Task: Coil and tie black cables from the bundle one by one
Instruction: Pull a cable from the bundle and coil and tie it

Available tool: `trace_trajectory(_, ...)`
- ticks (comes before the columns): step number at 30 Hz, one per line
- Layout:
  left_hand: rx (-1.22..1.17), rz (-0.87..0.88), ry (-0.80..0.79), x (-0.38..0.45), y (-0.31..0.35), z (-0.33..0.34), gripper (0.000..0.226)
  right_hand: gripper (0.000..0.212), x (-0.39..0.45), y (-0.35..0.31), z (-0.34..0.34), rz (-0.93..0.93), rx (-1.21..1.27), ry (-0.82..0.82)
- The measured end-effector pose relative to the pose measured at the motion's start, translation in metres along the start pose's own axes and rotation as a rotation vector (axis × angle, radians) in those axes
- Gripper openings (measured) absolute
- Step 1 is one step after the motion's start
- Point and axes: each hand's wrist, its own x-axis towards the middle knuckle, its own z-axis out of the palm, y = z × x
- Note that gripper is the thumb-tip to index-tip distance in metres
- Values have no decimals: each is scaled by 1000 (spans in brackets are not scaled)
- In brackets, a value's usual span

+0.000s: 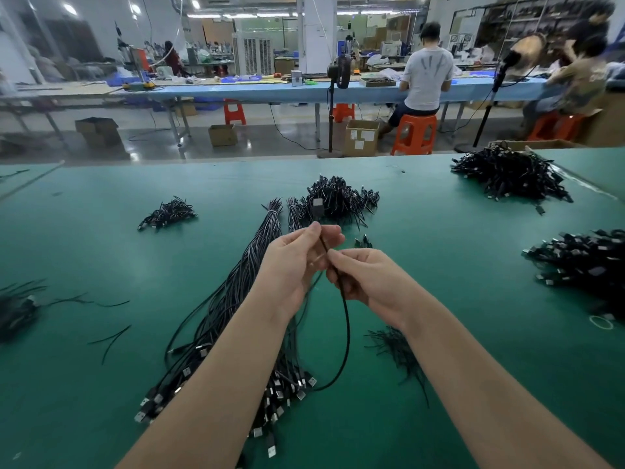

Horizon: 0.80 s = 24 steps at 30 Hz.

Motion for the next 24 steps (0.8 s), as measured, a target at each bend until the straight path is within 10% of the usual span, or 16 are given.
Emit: trace_trajectory(24,-63,-15,-213,-16,-4,-10,21,39,-4,7,-8,34,-61,-79)
